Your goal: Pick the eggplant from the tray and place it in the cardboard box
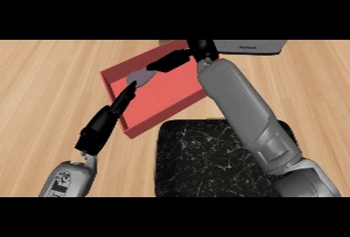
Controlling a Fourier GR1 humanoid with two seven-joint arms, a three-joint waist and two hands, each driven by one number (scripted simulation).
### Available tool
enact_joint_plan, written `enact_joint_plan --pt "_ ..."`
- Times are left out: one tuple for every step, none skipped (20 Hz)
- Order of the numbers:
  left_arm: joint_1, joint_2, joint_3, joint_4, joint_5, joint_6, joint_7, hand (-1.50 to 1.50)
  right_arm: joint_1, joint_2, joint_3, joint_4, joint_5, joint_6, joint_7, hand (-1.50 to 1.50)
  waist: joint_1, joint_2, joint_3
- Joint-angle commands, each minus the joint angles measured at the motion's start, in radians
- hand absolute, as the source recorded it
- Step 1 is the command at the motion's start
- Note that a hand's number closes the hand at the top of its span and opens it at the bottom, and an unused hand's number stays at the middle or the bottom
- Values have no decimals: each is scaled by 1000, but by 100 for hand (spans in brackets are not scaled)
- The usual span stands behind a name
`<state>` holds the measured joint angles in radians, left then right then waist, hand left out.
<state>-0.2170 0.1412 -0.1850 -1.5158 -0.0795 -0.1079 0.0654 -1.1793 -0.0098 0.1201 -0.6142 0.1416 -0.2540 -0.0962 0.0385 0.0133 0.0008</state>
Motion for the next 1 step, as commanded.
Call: enact_joint_plan --pt "2 -3 4 -36 -6 11 26 0 21 -45 -136 20 -116 47 -113 -150 -8 -3 0"
